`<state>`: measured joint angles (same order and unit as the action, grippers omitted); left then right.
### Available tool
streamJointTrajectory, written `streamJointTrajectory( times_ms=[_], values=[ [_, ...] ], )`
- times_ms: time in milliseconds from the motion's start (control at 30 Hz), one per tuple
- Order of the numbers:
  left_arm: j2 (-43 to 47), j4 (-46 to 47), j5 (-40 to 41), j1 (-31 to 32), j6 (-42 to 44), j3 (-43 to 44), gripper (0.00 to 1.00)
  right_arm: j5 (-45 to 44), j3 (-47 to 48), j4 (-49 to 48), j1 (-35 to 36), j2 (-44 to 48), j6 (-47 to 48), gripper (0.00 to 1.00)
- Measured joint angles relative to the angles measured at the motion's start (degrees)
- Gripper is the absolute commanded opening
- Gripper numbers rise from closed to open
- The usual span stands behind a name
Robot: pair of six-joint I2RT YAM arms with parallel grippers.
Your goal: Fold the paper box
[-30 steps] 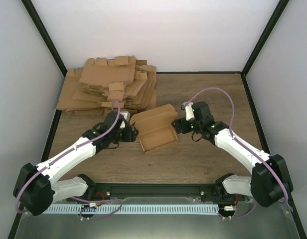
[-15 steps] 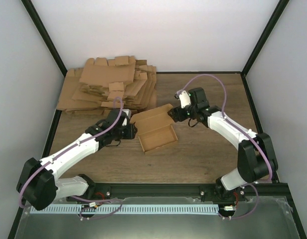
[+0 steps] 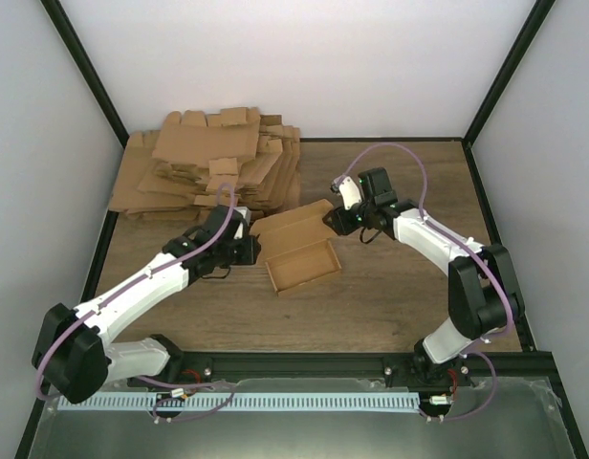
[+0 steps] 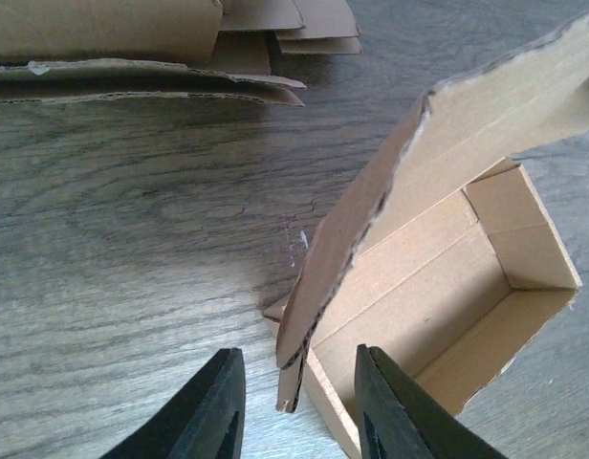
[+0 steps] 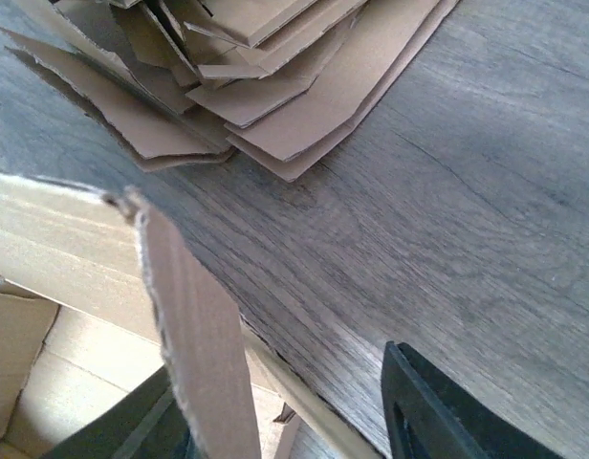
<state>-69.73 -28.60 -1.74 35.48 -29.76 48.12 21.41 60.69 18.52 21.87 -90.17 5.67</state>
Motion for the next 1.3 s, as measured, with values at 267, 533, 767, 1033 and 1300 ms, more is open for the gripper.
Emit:
streamJointTrajectory(
  times_ms=[267, 533, 767, 1033, 1300],
  values=[
    [-0.2, -0.9, 0.0, 0.0, 0.6, 0.2, 0.16, 0.1, 0.0, 1.2, 0.0, 0.1, 0.8, 0.30],
    [-0.9, -0.6, -0.9, 0.0, 1.2, 0.3, 0.04, 0.1, 0.0, 3.4, 0.0, 1.0, -0.5, 0.20],
    [-1.0, -0.5, -1.3, 0.0, 0.9, 0.6, 0.04, -2.5, 0.0, 5.9, 1.8, 3.3, -3.7, 0.19],
    [-1.9, 2.1, -0.9, 0.3, -0.7, 1.6, 0.04, -4.9, -3.3, 4.1, 5.3, 9.6, -10.4, 0.07],
    [-5.4, 8.3, 1.9, 2.4, -2.6, 2.7, 0.04, -10.9, -8.7, -1.3, 6.7, 12.4, -17.5, 0.01]
  ],
)
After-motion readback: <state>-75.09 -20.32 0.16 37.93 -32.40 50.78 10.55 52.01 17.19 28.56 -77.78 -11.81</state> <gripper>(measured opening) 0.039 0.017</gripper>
